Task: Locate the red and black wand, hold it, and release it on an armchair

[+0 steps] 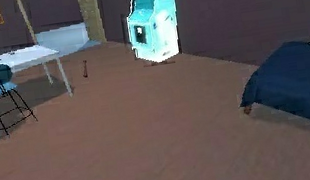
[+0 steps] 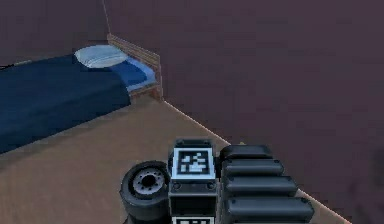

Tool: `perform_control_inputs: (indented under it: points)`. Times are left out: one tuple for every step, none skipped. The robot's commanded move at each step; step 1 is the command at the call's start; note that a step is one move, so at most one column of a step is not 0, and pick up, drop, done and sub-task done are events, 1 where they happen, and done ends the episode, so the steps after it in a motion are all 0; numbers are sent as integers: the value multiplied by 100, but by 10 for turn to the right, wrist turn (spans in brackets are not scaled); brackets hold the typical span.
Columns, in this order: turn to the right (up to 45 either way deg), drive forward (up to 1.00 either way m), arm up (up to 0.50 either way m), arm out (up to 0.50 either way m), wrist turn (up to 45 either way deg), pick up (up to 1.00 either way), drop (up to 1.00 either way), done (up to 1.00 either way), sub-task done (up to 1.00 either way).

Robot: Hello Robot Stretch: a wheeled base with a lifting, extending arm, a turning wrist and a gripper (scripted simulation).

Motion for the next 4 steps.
perform_control_inputs:
  points:
    - [-60, 0, 0, 0, 0, 0, 0, 0, 0]
    - [0, 40, 0, 0, 0, 0, 0, 0, 0]
    - [-450, 0, 0, 0, 0, 0, 0, 0, 0]
    - [-210, 0, 0, 0, 0, 0, 0, 0, 0]
